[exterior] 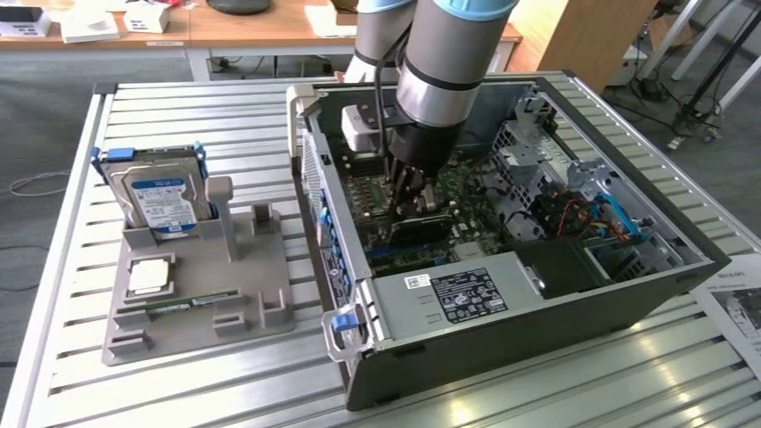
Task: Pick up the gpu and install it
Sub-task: 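Press down on the gpu until it lock into place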
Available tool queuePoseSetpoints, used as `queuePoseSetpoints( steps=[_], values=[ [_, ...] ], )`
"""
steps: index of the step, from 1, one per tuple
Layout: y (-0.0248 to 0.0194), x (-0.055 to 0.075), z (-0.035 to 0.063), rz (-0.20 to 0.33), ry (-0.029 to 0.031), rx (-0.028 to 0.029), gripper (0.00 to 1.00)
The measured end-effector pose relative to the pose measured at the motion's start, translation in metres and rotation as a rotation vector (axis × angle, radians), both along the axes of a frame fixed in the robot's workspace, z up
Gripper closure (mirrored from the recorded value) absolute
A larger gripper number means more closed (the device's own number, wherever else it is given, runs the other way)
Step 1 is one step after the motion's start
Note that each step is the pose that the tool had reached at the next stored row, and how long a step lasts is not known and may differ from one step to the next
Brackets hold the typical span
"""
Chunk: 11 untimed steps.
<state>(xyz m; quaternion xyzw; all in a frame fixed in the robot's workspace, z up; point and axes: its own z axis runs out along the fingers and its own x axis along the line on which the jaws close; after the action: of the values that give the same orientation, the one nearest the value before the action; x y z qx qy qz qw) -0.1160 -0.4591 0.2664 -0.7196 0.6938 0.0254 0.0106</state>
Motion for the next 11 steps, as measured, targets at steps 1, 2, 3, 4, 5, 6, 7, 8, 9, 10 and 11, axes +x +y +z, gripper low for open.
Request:
queuePoseSetpoints(
  steps=[1,2,3,4,5,6,7,8,9,10,11],
  values=[
    [0.0000,0.0001,0.0007,0.000,-0.0002,0.0004,0.89],
    [-0.0001,0.0001,0.0017,0.000,0.0002,0.0004,0.89],
    [-0.0001,0.0001,0.0020,0.000,0.0002,0.0007,0.89],
    [0.0000,0.0001,0.0020,0.000,0.0001,0.0013,0.89],
    [0.0000,0.0001,0.0020,0.000,0.0002,0.0014,0.89],
    [-0.0002,0.0002,0.0037,0.000,0.0004,0.0010,0.89],
    [-0.0012,0.0003,0.0070,0.001,0.0005,0.0009,0.89],
    [-0.0024,0.0002,0.0088,0.001,0.0005,0.0011,0.89],
    [-0.0034,0.0002,0.0094,0.001,0.0003,0.0013,0.89],
    [-0.0047,0.0002,0.0094,0.001,0.0003,0.0012,0.89],
    [-0.0060,0.0002,0.0095,0.001,0.0003,0.0010,0.89]
  ],
)
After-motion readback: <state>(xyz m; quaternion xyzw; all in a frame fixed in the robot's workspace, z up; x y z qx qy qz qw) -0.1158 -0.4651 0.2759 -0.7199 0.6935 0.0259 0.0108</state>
